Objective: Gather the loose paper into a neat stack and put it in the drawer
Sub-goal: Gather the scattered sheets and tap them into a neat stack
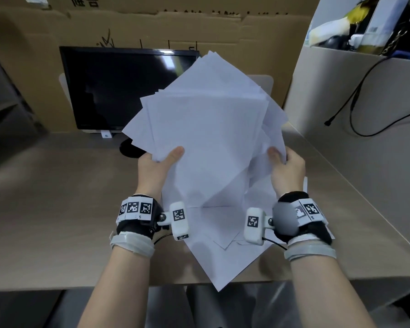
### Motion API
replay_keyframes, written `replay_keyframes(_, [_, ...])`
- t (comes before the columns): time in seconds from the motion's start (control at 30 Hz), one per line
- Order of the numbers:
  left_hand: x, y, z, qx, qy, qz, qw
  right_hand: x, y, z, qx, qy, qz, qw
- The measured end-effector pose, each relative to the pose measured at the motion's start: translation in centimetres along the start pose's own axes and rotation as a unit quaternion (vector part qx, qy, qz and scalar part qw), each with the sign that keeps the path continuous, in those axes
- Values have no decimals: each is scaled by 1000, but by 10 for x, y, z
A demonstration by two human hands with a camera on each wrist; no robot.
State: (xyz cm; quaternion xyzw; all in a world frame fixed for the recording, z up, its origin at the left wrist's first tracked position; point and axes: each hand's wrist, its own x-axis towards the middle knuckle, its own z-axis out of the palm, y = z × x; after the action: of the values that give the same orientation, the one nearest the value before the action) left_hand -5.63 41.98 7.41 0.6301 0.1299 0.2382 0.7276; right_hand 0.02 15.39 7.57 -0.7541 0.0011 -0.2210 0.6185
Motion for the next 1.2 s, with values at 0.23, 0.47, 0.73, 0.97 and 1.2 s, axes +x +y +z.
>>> replay_keyframes(0.23, [4,-4,5,13,-12,7,1000,-2,-4,2,-74,-30,-18,997])
replay_keyframes(0.47, [10,11,4,-73,19,-60,995,10,-28,0,-35,21,-37,998])
replay_keyframes(0.73, [16,-11,-22,91,-38,-295,950,3,12,24,-82,-196,188,959])
replay_keyframes(0.97, [2,-34,-38,28,-16,-331,943,-16,29,27,-35,-172,323,930])
replay_keyframes(1.2, [8,-50,-44,57,-2,-329,943,-19,38,38,-30,-174,310,934])
